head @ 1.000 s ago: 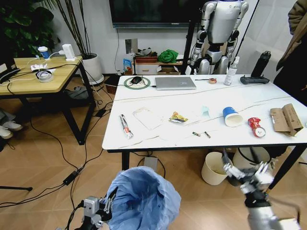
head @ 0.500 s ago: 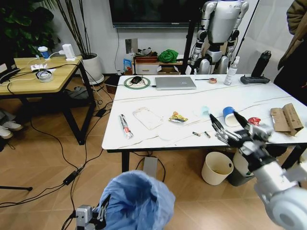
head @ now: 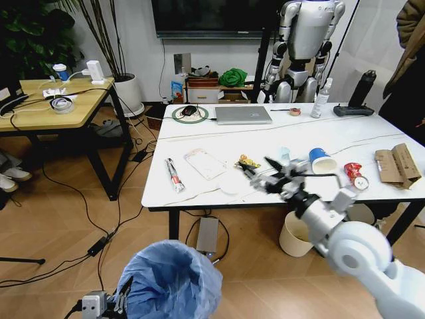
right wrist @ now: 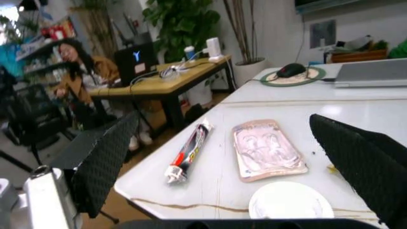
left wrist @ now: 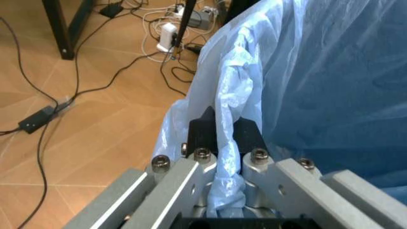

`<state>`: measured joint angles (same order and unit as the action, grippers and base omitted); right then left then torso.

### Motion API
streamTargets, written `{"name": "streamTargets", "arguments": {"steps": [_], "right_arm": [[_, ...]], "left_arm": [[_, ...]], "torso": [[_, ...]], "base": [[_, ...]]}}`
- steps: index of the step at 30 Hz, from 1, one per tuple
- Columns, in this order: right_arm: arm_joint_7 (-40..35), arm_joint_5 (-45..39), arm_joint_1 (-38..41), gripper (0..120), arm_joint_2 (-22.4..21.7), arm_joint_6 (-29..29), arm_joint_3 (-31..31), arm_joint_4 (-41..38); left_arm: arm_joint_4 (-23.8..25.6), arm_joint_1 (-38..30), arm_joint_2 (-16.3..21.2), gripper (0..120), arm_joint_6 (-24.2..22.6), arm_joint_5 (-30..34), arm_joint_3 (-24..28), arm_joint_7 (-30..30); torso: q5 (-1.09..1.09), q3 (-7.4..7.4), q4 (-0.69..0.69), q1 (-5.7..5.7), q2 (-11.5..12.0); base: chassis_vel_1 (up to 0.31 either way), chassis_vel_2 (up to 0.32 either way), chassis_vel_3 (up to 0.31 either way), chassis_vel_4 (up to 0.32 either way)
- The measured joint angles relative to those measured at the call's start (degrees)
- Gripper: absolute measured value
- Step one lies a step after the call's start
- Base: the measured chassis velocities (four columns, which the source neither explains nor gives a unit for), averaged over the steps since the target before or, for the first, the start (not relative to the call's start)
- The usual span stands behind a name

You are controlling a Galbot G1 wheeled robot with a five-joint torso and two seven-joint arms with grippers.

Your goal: Pick up the trash bin and place the trash from the table into it.

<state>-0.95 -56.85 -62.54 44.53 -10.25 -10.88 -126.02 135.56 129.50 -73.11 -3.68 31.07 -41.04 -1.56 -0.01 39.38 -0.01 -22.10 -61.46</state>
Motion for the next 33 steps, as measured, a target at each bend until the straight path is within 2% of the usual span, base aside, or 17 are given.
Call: {"name": "streamTargets", "arguments": {"steps": [5, 10, 15, 24, 33], "right_arm": [[1.07, 3.55, 4.73, 100, -0.31, -1.20, 5.67, 3.30], [-0.46, 5.53, 10.58, 100, 1.59, -5.11, 12.62, 8.52], [-1.04, 5.62, 15.73, 100, 3.50, -7.60, 16.13, 12.40], [-0.80, 6.66, 22.92, 100, 3.95, -12.73, 20.90, 14.69], [-0.76, 9.83, 25.05, 100, 4.72, -15.74, 23.98, 17.10]], "left_arm": [[0.56, 0.66, -1.69, 0, 0.01, -0.48, -0.14, 0.00], [0.42, 0.75, -3.57, 0, 0.20, -1.36, -0.25, -0.01], [0.38, 0.74, -4.59, 0, 0.49, -1.63, -0.13, -0.08], [0.20, -0.57, -4.69, 0, 0.51, -1.37, 0.10, -0.11], [-0.11, -0.90, -4.79, 0, 0.49, -1.07, 0.18, -0.09]], "torso": [[0.00, -0.01, 0.00, 0.00, 0.01], [0.01, -0.01, 0.00, 0.01, 0.03], [0.01, -0.02, 0.02, 0.01, 0.04], [0.00, -0.03, 0.00, 0.02, 0.05], [0.01, -0.03, 0.00, 0.02, 0.06]], "base": [[0.000, 0.000, 0.000, 0.000], [0.000, 0.000, 0.000, 0.000], [0.000, 0.000, 0.000, 0.000], [0.000, 0.000, 0.000, 0.000], [0.000, 0.000, 0.000, 0.000]]}}
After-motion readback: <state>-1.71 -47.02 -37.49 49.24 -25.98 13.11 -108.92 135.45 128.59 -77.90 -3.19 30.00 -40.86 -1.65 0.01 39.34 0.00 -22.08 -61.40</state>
